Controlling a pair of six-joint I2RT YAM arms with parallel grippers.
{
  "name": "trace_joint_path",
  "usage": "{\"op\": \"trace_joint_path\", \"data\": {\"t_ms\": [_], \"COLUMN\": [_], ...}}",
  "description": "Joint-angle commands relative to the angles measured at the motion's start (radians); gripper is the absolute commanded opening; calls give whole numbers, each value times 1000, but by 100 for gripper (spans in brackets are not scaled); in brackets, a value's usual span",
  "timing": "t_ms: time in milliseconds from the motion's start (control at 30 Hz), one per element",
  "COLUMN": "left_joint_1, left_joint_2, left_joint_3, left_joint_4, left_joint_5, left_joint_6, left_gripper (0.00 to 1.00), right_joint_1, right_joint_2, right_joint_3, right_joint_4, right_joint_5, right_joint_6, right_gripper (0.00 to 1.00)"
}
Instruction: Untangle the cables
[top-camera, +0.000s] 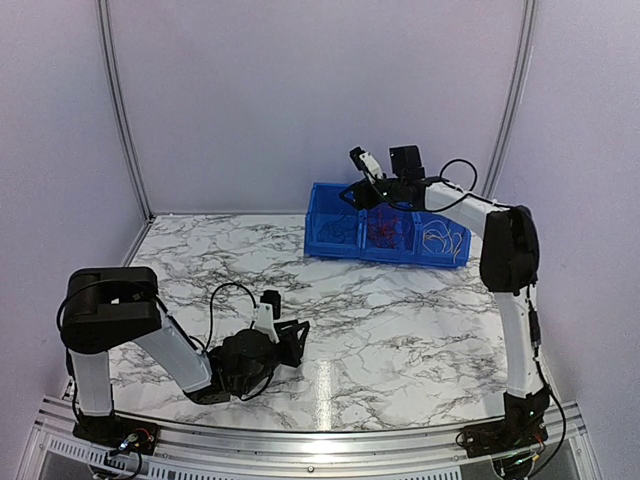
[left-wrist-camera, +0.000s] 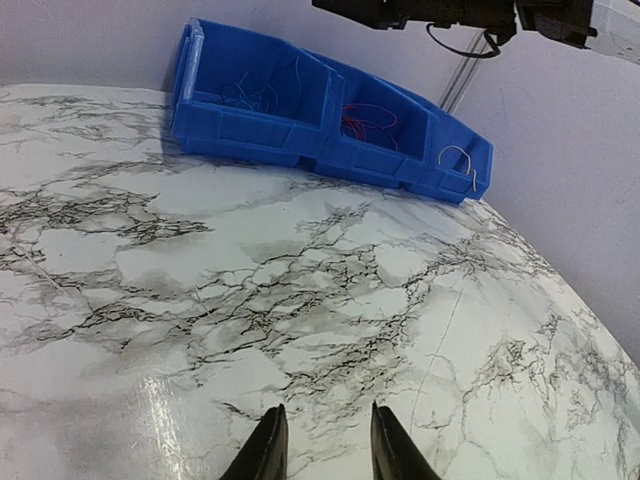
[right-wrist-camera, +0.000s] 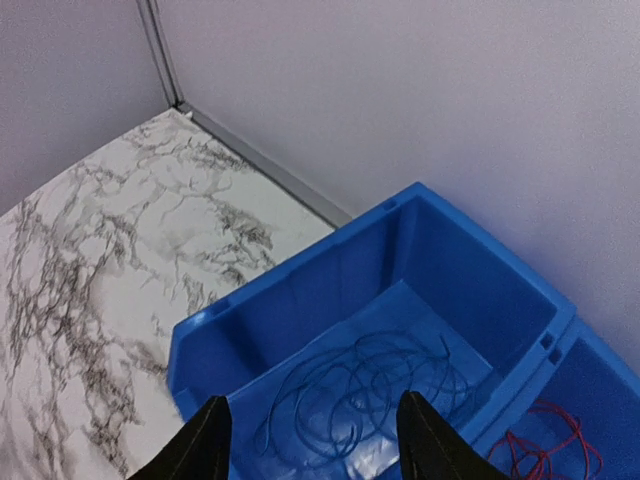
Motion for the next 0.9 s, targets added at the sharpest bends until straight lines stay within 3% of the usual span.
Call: {"op": "trace_joint_path", "data": {"t_ms": [0,167,367,433,467,533,667,867], "left_joint_1": [-17,-20,-11,-2,7,38,137,268], "left_joint_2": [-26,-133,-372,-452,-489,-541,-621,-716], "left_joint_3": [18,-15,-15,21,58,148,297,391], "left_joint_4": [-10,-72,-364,-509,-624,-863,-1211,-1350], "left_joint_5": [-51,-113,-193,-178,-182,-184,-98,-53], "left_joint_6": [54,71,108,133,133,106,83,209], "left_gripper": [31,37,54,58,60,63,64,72], "right_joint_1": [2,1,-2,-4,-6,-15,-48,-60], "right_joint_2": [-307,-638,-955,-1053,-1104,-1204,-1275,-1334], "right_joint_3": [-217,-622,-970,-1073,-1124,-1217,-1208,-1155], "right_joint_4": [13,108,118,140,166,199,151,88], "right_joint_5": [-43,-13,57,112,145,212,364,524], "right_joint_6": [-37,-82,-115,-91,-77,-58,-4,29], "right_gripper": [58,69,75,85,94,99,99,99]}}
